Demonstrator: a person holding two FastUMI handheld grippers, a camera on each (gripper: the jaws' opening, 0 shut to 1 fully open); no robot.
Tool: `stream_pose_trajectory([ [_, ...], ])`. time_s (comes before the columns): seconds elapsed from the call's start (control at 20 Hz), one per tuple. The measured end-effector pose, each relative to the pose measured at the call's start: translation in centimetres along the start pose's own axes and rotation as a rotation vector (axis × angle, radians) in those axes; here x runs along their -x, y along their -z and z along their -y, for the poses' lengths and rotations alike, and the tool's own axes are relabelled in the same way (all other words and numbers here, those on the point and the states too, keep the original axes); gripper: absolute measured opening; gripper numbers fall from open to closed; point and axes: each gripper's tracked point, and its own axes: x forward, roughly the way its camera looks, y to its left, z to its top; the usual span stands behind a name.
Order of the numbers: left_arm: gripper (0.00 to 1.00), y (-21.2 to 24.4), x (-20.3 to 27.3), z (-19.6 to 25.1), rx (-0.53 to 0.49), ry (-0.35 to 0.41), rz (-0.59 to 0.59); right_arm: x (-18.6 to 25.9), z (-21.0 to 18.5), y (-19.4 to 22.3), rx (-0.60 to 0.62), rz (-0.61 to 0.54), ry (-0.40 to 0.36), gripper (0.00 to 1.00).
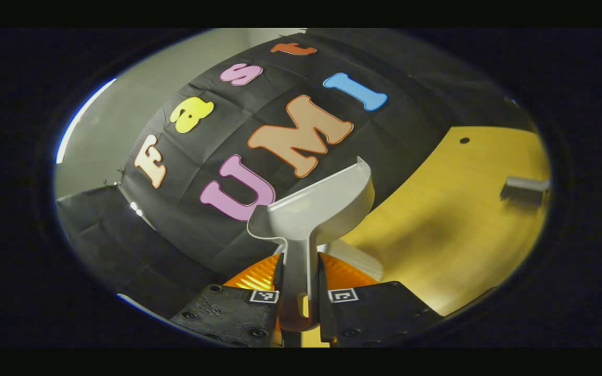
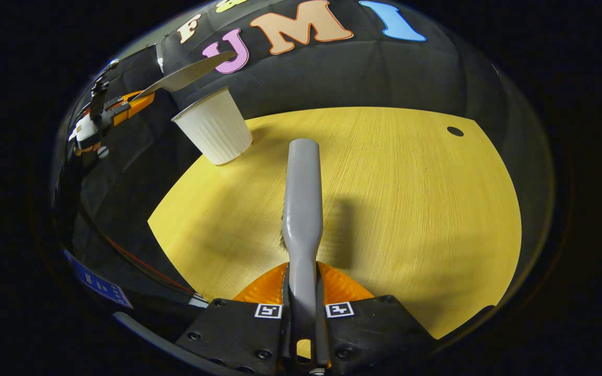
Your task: Pick up the small broom and dustpan from the desktop, sweep the trash into the dustpan with the broom, and then empty the trash into the garbage bin.
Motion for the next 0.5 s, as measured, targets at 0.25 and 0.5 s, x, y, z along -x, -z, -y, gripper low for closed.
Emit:
stream_pose_trajectory([
  [0.25,0.19,1.1,2.5,10.1,0.270,0.203,-0.058,0.9,-3.2,0.1,-0.004,0.014,0.037,0.15],
  [0.5,0.17,5.7,4.8,16.8,0.368,0.312,-0.183,2.3,-5.6,1.7,-0.007,0.013,0.072,0.15],
])
